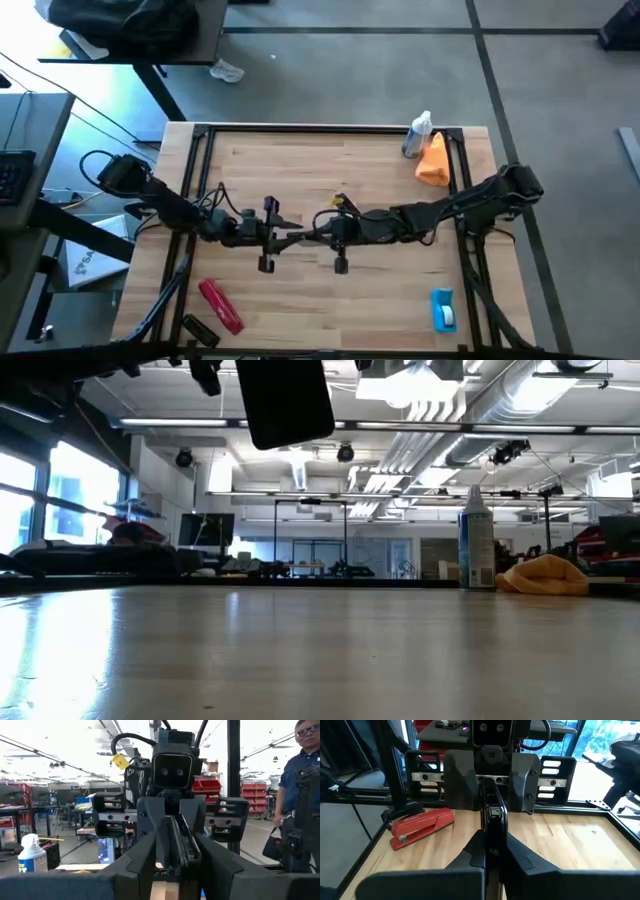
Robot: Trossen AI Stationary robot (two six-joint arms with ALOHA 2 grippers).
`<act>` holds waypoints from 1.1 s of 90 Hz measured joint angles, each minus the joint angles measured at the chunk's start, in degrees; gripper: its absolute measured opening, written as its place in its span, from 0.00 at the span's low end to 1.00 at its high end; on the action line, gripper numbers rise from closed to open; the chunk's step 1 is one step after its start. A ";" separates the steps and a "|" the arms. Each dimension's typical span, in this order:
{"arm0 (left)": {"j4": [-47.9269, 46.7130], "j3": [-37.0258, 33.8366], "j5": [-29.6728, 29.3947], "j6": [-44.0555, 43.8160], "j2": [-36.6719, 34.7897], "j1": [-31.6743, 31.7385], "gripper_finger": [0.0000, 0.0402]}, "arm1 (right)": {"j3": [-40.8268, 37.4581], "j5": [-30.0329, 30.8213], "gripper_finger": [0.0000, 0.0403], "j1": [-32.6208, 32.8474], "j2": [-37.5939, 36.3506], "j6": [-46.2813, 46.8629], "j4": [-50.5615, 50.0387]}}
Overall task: Apply microfiber cloth
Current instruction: Spray the front and back of the cellphone using a spray bottle
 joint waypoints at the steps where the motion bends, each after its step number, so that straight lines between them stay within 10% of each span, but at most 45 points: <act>1: -0.09 0.00 -0.01 0.04 0.00 0.01 0.27 | 0.00 0.04 0.00 0.00 0.00 -0.09 0.04; 27: -1.39 -0.02 -0.03 1.95 0.04 0.00 0.03 | 0.04 0.14 0.02 -0.02 0.00 0.09 0.65; 81: -1.24 -0.68 -0.14 3.44 -8.97 -0.90 0.02 | 0.15 4.70 0.23 0.05 -6.41 2.86 -9.05; 99: -9.79 -4.81 -9.96 2.93 -19.65 -0.92 0.02 | 0.13 9.05 0.34 1.37 -12.06 4.87 -21.67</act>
